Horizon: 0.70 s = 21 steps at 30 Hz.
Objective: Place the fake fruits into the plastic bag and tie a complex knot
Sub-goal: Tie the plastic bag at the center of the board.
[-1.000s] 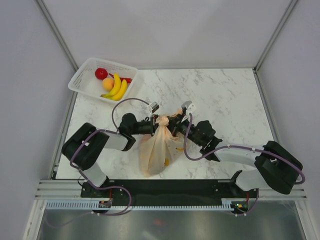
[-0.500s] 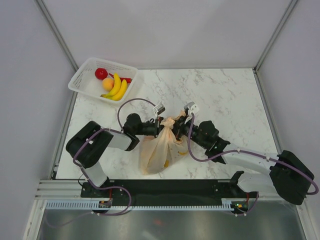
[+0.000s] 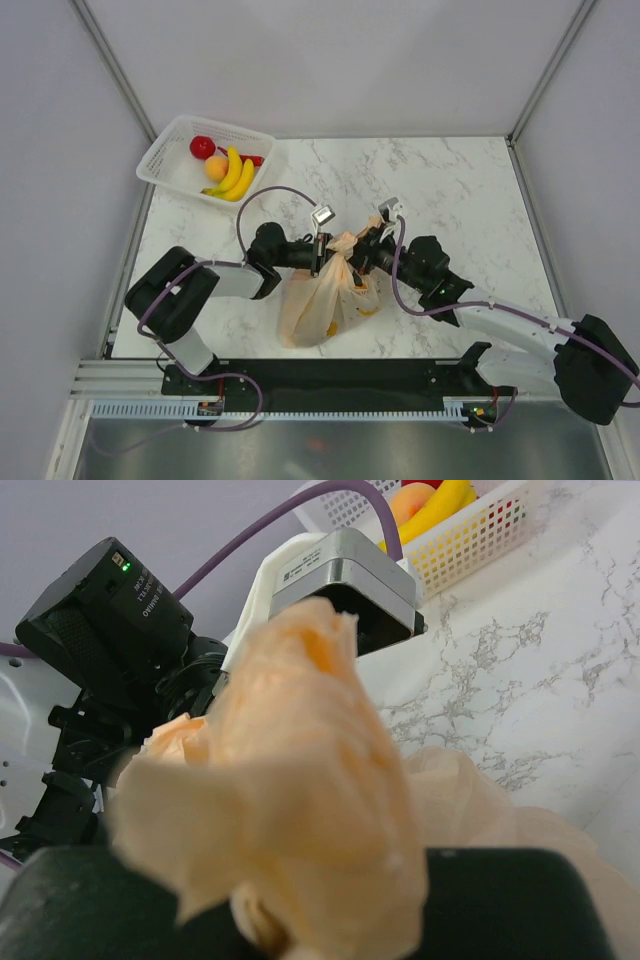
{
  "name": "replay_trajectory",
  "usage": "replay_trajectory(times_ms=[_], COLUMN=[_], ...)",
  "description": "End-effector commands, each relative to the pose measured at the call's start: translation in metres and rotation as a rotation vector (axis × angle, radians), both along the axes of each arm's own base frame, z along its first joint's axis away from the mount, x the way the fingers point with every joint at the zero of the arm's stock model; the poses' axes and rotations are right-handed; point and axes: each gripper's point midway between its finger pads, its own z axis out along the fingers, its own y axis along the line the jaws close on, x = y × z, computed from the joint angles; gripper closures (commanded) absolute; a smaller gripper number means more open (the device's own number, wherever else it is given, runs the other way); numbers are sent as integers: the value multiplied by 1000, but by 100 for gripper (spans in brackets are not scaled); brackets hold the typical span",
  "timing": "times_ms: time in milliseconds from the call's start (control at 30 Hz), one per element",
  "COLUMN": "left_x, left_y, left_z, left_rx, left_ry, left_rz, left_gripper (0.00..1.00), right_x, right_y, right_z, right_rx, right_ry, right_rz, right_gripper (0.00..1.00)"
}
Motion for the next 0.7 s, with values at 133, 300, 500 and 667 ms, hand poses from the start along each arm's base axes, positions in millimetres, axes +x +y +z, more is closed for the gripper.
replay_trajectory(times_ms=[133,300,500,667], left_x=[14,21,20,21], left_y=[-11,-10,-10,-12], left_z=[39,42,48,45], left_rx=[-76,-76,-116,-111], left_ry=[-210,-224,-210,-213], left_rz=[99,168,174,183], left_gripper=[83,83,83,84], right_x=[-24,-22,-23,-21], right_y=[15,11,12,10], right_z=[17,23,24,23], right_rx=[120,237,272,254], right_ry=[63,94,115,106], right_rz=[188,238,267,252], right_gripper=[98,98,97,91])
